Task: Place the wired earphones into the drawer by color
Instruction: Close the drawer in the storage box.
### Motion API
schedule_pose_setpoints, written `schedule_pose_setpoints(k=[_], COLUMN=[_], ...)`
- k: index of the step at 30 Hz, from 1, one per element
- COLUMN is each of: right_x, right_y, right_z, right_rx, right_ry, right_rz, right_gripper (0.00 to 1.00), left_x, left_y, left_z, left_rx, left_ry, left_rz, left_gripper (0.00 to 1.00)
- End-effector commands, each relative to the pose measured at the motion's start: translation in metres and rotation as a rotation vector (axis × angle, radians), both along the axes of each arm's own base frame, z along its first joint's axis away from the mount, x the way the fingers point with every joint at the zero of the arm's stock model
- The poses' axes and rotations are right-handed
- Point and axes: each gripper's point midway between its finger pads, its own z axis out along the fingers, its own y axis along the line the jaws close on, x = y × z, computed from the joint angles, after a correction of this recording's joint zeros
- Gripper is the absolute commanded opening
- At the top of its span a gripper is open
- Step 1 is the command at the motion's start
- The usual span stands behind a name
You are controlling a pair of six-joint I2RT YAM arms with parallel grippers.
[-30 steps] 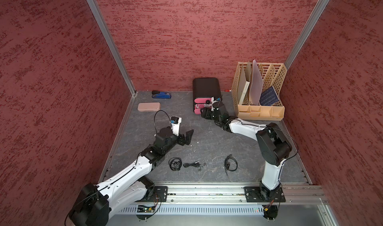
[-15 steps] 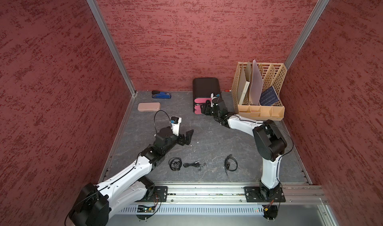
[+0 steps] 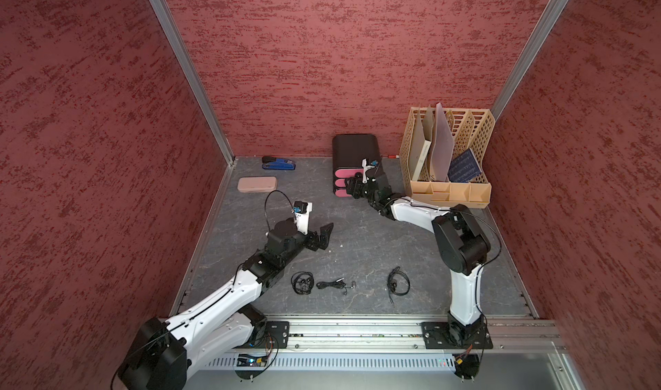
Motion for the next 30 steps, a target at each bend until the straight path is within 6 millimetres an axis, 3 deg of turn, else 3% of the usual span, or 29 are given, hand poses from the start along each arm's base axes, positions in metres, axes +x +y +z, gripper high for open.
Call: schedule_pose_setpoints(k=[1,10,15,22,30], right_x=[0.008,-0.023,-0.033,-0.029,-0.018], right_y=[0.006,-0.007,-0.013,-0.015,-0.018], right_z=[0.016,0.011,-0.011,-0.047,-0.067], right_rx=[0.030,0.068,0.094,0.104,0.091], right_ry=[-0.075,-0.103,-0.049,0.031,0.076], right_rz=[0.025,0.046,0.023,-0.026,-0.077], right_gripper=[0.79,0.79,0.78,0.76,0.72], left_x=[0.001,0.000,0.000,0.001,0.000], left_y=[0.003,0.005,0.005,0.007,0.007], left_z=[0.004,0.004,0.003,0.003,0.003], left_rx=[-0.002,-0.008,-0.008,-0.005,-0.004], left_ry=[-0.027,-0.035,-0.036,-0.038,-0.040], left_rz=[0.010,0.012,0.016,0.026,0.027], left_gripper=[1.00,1.00,1.00,1.00,1.00])
